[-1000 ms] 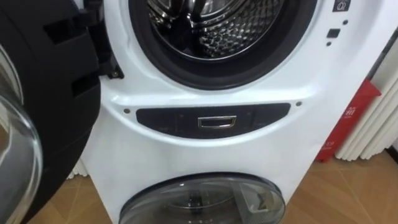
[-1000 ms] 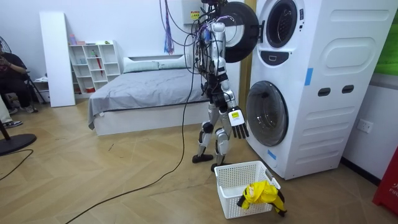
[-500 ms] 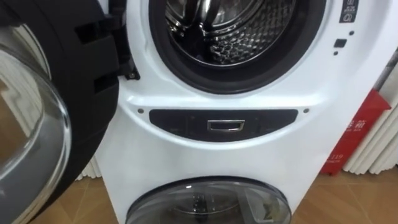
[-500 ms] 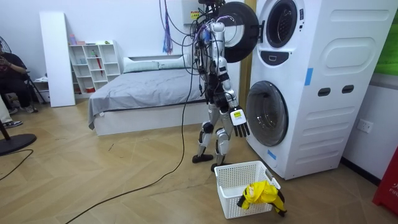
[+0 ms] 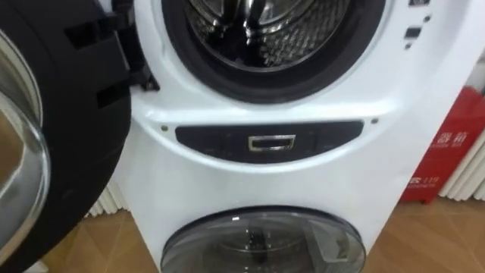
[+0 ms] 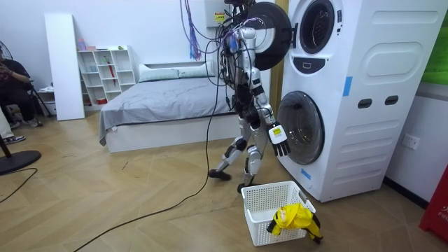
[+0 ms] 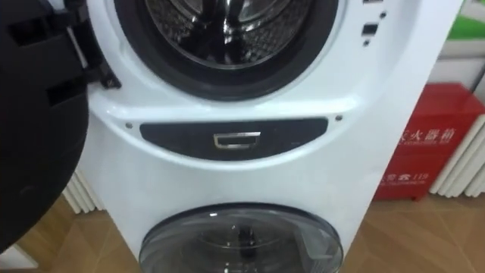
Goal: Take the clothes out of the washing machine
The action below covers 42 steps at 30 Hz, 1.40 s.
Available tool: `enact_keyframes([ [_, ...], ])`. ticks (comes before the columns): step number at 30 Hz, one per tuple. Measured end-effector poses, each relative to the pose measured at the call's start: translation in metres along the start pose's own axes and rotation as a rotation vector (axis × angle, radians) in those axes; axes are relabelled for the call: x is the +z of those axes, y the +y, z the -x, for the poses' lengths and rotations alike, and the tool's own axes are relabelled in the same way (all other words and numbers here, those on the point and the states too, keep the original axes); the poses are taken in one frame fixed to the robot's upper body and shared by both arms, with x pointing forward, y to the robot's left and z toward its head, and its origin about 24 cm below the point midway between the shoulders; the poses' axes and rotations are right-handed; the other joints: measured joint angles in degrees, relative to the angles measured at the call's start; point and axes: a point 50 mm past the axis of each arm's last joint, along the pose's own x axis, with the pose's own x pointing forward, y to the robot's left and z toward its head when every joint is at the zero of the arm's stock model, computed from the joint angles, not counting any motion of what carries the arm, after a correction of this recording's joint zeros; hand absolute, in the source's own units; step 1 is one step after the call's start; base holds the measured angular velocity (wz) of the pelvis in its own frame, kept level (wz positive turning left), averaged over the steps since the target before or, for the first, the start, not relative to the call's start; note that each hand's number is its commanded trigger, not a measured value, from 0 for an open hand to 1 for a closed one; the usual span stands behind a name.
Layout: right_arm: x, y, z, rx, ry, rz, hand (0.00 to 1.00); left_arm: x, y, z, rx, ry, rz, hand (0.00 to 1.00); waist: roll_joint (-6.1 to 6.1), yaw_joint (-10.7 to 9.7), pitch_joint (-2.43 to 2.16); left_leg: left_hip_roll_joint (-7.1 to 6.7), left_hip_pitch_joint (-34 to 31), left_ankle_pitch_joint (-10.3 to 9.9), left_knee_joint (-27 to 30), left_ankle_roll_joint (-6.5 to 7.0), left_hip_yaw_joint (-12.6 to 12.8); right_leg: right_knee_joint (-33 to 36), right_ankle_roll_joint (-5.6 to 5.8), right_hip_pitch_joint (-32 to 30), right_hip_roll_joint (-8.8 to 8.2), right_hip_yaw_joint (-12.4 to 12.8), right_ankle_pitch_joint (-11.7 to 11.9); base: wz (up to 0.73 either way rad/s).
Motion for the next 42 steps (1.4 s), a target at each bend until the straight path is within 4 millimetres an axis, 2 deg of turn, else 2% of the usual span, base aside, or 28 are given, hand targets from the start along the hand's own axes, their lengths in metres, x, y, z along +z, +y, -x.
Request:
enact_keyframes([
  [1,0.001,0.001,0.000,0.001,-0.003,-0.001,0.00,0.001,-0.001,0.000,-0.005,-0.006,-0.008,0.00,-0.16,0.0,0.04,-0.05,0.0,-0.6,-1.3,0.00,-0.1,0.0,0.18,-0.6,-0.23,-0.1,0.5,0.10],
  [3,0.006,0.002,-0.001,-0.002,-0.013,-0.001,0.00,0.004,-0.005,0.000,-0.024,-0.017,-0.032,0.00,-0.39,0.1,0.11,-0.83,-0.2,-2.3,-6.2,2.23,0.2,-1.5,1.27,-2.3,-0.74,-0.6,4.2,0.11],
  [4,0.006,0.002,-0.001,-0.001,-0.016,-0.001,0.00,0.003,-0.006,0.000,-0.027,-0.014,-0.036,0.00,-0.55,0.0,0.09,-1.29,-0.5,-2.4,-6.8,2.86,0.5,-2.4,1.56,-2.5,-0.97,-0.5,5.5,0.00],
  [5,0.008,0.002,-0.001,0.000,-0.020,-0.001,0.00,-0.004,-0.007,0.001,-0.031,0.007,-0.036,0.00,-1.09,0.1,-0.08,-2.43,-1.6,-2.3,-6.9,4.18,0.8,-5.0,2.24,-2.5,-1.69,0.1,8.5,-0.13],
  [6,0.009,0.003,-0.001,0.001,-0.023,0.001,0.00,-0.014,-0.007,0.002,-0.033,0.045,-0.032,0.00,-1.76,0.1,-0.44,-4.06,-3.0,-1.4,-6.7,5.94,2.1,-8.0,3.06,-2.2,-2.71,1.2,11.7,-0.18],
  [7,0.010,0.003,-0.001,0.001,-0.026,0.000,0.00,-0.021,-0.007,0.003,-0.035,0.067,-0.027,0.00,-1.80,0.3,-0.45,-4.54,-3.3,-1.0,-6.7,6.64,2.7,-9.8,3.52,-1.8,-3.21,1.5,13.5,-0.18],
  [8,0.011,0.002,-0.001,0.002,-0.027,-0.004,0.00,-0.034,-0.007,0.006,-0.036,0.114,-0.006,0.00,-2.13,0.1,-0.39,-5.88,-3.7,-0.2,-6.8,8.42,4.2,-12.7,4.91,-0.7,-3.83,2.3,16.6,-0.04],
  [9,0.009,0.001,-0.001,-0.002,-0.020,-0.011,0.00,-0.045,-0.007,0.009,-0.035,0.152,0.005,0.00,-1.58,-0.2,-0.17,-5.94,-4.3,-0.3,-6.5,9.67,7.5,-11.2,5.60,-0.5,-5.04,1.8,16.0,0.10],
  [10,0.006,0.001,-0.001,-0.002,-0.010,-0.015,0.00,-0.048,-0.006,0.010,-0.033,0.165,0.004,0.00,-1.47,-0.2,-0.18,-5.77,-4.4,-0.1,-6.5,9.55,9.0,-8.2,5.69,-0.5,-6.06,1.1,13.3,0.38],
  [11,0.000,-0.002,0.000,-0.013,0.012,-0.035,0.00,-0.052,-0.006,0.011,-0.028,0.177,0.001,0.00,-1.29,0.0,-0.04,-5.67,-4.6,1.1,-6.9,9.56,10.0,-1.6,6.44,0.3,-7.52,0.4,7.5,0.51],
  [12,-0.001,-0.006,0.000,-0.026,0.019,-0.036,0.00,-0.056,-0.006,0.012,-0.017,0.186,0.001,0.00,-1.17,0.4,0.04,-5.66,-4.8,2.3,-7.9,9.50,11.1,3.7,7.11,1.5,-8.75,0.5,2.9,0.44],
  [13,-0.001,-0.008,0.000,-0.031,0.016,-0.035,0.00,-0.058,-0.005,0.013,-0.011,0.191,0.004,0.00,-1.12,0.6,0.03,-5.68,-5.1,2.7,-8.2,9.54,11.5,5.8,7.31,2.2,-9.38,0.4,1.1,0.17],
  [15,0.001,-0.003,0.000,-0.019,0.008,-0.036,0.00,-0.068,0.000,0.016,0.011,0.218,0.021,0.00,-1.15,1.8,-0.11,-5.95,-5.9,3.8,-8.7,9.53,11.7,8.1,8.78,7.4,-10.75,0.7,-3.8,-0.04],
  [16,0.001,0.000,0.000,-0.011,0.010,-0.038,0.00,-0.070,0.002,0.017,0.020,0.225,0.026,0.00,-1.31,1.9,-0.14,-6.11,-6.2,4.0,-8.7,9.43,11.6,7.4,8.90,8.8,-10.80,0.7,-4.7,-0.07],
  [17,0.001,0.005,0.000,0.003,0.011,-0.040,0.00,-0.073,0.006,0.018,0.037,0.235,0.039,0.00,-2.22,2.4,-0.25,-6.42,-6.4,4.4,-8.7,9.13,11.7,3.8,9.38,11.3,-10.73,0.9,-5.7,-0.17],
  [19,0.003,0.007,0.000,0.022,0.006,-0.043,0.00,-0.076,0.007,0.019,0.053,0.244,0.072,0.00,-2.94,3.7,-0.22,-6.59,-6.5,4.7,-8.9,8.62,12.5,-2.6,9.56,13.5,-9.85,1.2,-5.9,-0.30],
  [21,0.004,0.008,0.000,0.034,0.003,-0.032,0.00,-0.076,0.008,0.019,0.060,0.242,0.084,0.00,-3.11,4.5,-0.20,-6.00,-6.0,5.0,-9.0,8.12,13.0,-5.9,9.07,15.1,-8.81,1.6,-5.0,-0.17],
  [26,0.007,0.011,-0.001,0.068,-0.008,-0.017,0.00,-0.069,0.009,0.017,0.070,0.218,0.100,0.00,-4.43,4.8,-0.52,-4.84,-6.0,5.3,-9.3,7.38,13.0,-9.3,8.32,16.5,-7.19,2.2,-3.6,-0.04],
  [28,0.007,0.011,-0.001,0.068,-0.007,-0.012,0.00,-0.070,0.009,0.017,0.068,0.220,0.101,0.00,-5.04,4.8,-0.29,-4.60,-5.8,5.4,-9.4,7.20,12.7,-10.3,8.15,17.2,-6.91,1.9,-3.3,0.03],
  [29,0.006,0.011,-0.001,0.067,-0.006,-0.010,0.00,-0.070,0.008,0.017,0.067,0.223,0.101,0.00,-5.18,4.8,-0.35,-4.56,-5.8,5.4,-9.4,7.20,12.6,-10.6,8.11,17.4,-6.87,1.8,-3.2,0.05],
  [30,0.006,0.010,-0.001,0.066,-0.006,-0.009,0.00,-0.071,0.007,0.018,0.064,0.226,0.103,0.00,-5.26,4.8,-0.23,-4.46,-5.4,5.4,-9.5,7.19,12.5,-11.1,8.08,18.0,-6.76,1.7,-3.0,0.00],
  [38,-0.008,0.012,0.001,0.075,0.040,0.005,0.00,-0.072,0.005,0.018,0.065,0.233,0.119,0.00,-4.77,4.6,-0.27,-4.52,-5.2,5.4,-9.6,7.18,10.6,-13.2,8.17,19.8,-6.80,-0.2,-2.8,0.11],
  [42,-0.028,0.011,0.005,0.074,0.091,-0.016,0.00,-0.072,0.008,0.018,0.111,0.255,0.282,0.00,-4.40,4.5,-0.35,-4.53,-5.2,5.4,-9.6,7.14,9.6,-13.8,8.19,20.4,-7.11,-0.8,-2.8,0.10],
])
